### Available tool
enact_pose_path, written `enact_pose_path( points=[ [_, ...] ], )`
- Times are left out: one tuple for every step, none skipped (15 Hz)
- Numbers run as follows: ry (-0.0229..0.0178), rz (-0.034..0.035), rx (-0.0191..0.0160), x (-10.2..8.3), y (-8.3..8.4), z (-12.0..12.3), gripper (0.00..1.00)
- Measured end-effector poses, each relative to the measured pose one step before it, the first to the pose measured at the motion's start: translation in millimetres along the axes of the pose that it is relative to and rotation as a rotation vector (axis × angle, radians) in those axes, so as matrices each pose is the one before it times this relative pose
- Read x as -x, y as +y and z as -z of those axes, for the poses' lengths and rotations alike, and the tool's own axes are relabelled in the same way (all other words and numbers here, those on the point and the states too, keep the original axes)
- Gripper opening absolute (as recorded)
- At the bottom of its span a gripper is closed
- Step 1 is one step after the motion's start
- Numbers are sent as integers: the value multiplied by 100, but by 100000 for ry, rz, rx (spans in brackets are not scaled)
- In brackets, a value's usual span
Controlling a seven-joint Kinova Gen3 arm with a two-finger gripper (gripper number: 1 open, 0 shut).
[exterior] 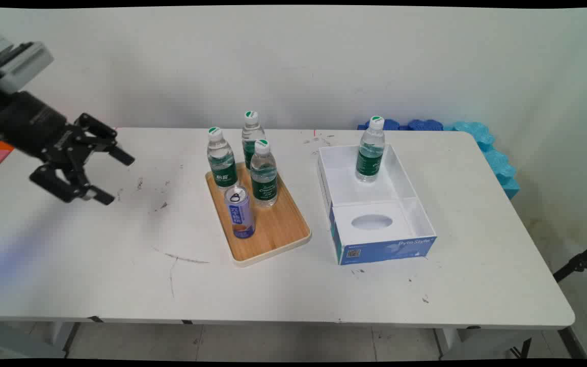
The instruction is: Pick up the green bottle from the white box
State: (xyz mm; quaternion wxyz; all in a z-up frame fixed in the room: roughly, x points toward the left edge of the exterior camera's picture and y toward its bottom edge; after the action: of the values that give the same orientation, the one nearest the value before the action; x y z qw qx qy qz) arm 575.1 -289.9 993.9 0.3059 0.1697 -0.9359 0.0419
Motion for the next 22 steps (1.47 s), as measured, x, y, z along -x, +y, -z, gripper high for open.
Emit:
enact_pose_path(
  points=[
    [291,1027,-778,-873,-223,-194,100],
    [488,1070,-886,-1171,-307,-336,100],
    [682,1147,-1062,-1350,-376,-448,100],
    [760,1123,-1005,-1228,-355,-479,100],
    [923,1255,-1111,-1466,-410,-655,100],
    [1008,1106,-1011,-1495,-386,-768,100],
    [873,964,-893,-1267,-294,-749,100],
    [572,592,-478,-820,-170,-535,100],
    [731,823,-905,-1201,-252,-911,100],
    [410,486,-438,-715,-122,-624,100],
    [606,586,-895,-1077,-189,-1034,100],
    [355,413,-463,-651,-75,-721,100],
    [506,852,-746,-943,-126,-1165,100],
    [492,1083,-894,-1041,-125,-1438,100],
    [350,1216,-1050,-953,-138,-1520,100],
    [279,1137,-1016,-769,-125,-1329,100],
    [298,1432,-1082,-814,-141,-1550,100],
    [235,1540,-1137,-775,-146,-1585,100],
    [293,1608,-1008,-623,-125,-1369,100],
    [322,1927,-1064,-674,-111,-1581,100],
    [219,1782,-1097,-590,-121,-1609,100],
    [277,1441,-975,-471,-84,-1361,100]
  ],
)
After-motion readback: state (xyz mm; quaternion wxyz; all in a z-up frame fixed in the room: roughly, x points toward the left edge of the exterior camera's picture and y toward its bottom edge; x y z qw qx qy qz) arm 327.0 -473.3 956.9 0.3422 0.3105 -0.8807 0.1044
